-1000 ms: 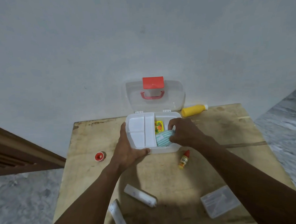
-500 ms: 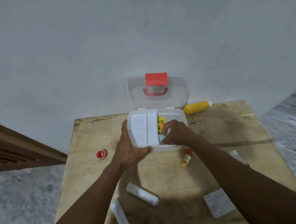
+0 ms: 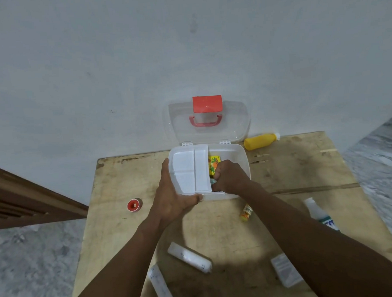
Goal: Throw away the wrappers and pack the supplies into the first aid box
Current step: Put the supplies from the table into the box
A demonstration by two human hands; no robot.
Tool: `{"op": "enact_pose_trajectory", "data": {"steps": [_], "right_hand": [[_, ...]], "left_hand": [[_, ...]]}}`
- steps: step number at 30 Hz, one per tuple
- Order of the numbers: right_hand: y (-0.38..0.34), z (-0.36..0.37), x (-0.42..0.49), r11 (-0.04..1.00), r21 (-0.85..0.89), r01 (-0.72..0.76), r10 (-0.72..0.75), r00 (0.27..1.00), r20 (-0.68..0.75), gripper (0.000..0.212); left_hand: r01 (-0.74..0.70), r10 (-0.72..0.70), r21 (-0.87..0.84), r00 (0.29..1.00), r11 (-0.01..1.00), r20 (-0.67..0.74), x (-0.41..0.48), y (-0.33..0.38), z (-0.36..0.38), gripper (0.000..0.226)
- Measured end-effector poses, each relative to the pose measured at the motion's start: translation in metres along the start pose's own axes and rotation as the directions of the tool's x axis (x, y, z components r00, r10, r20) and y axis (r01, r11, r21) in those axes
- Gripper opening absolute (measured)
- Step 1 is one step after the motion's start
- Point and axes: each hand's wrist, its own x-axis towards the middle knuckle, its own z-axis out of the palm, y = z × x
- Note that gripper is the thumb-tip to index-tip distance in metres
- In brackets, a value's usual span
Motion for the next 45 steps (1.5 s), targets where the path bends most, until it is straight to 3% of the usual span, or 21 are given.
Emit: {"op": "enact_pose_trajectory", "data": {"steps": [7, 10, 16, 20, 23, 28, 35, 39, 45], "right_hand": [[0.003, -0.005, -0.004, 1.0, -0.024, 0.017, -0.018, 0.999, -0.042, 0.028], [0.011, -0.012, -0.011, 0.998, -0.014, 0.057, -0.058, 0.99, -0.126, 0.033], [0.025, -0.018, -0.038, 0.972, 0.012, 0.234, -0.214, 0.907, -0.364, 0.017], [0.035, -0.018, -0.072, 0.97, 0.047, 0.239, -0.188, 0.857, -0.48, 0.014], [0.047, -0.015, -0.099, 0.992, 0.045, 0.114, -0.079, 0.873, -0.481, 0.015], [0.079, 0.009, -0.153, 0.972, -0.014, -0.236, 0.218, 0.916, -0.336, 0.026], [0.116, 0.035, -0.212, 0.881, -0.139, -0.453, 0.414, 0.878, -0.239, 0.066], [0.132, 0.044, -0.218, 0.862, -0.13, -0.49, 0.473, 0.87, -0.142, 0.08], [0.147, 0.047, -0.214, 0.891, -0.109, -0.44, 0.415, 0.888, -0.197, 0.077]], "left_hand": [[0.005, -0.005, 0.041, 1.0, 0.999, 0.011, 0.002, -0.005, -0.002, 0.107], [-0.011, 0.009, 0.08, 1.0, 0.997, 0.026, 0.005, -0.006, -0.002, 0.104], [0.01, -0.017, 0.122, 0.998, 0.993, 0.057, 0.004, -0.004, -0.003, 0.104], [0.025, -0.031, 0.109, 0.998, 0.994, 0.057, 0.002, -0.002, -0.003, 0.106], [0.025, -0.029, 0.09, 0.999, 0.996, 0.041, 0.0, -0.001, -0.001, 0.107], [0.023, -0.027, 0.087, 0.999, 0.996, 0.043, -0.001, -0.002, -0.002, 0.103], [0.028, -0.031, 0.082, 0.999, 0.996, 0.035, -0.002, -0.008, -0.001, 0.102], [0.039, -0.042, 0.075, 0.999, 0.996, 0.03, -0.001, -0.01, -0.001, 0.104], [0.041, -0.044, 0.095, 0.999, 0.995, 0.031, -0.001, -0.012, -0.001, 0.103]]}}
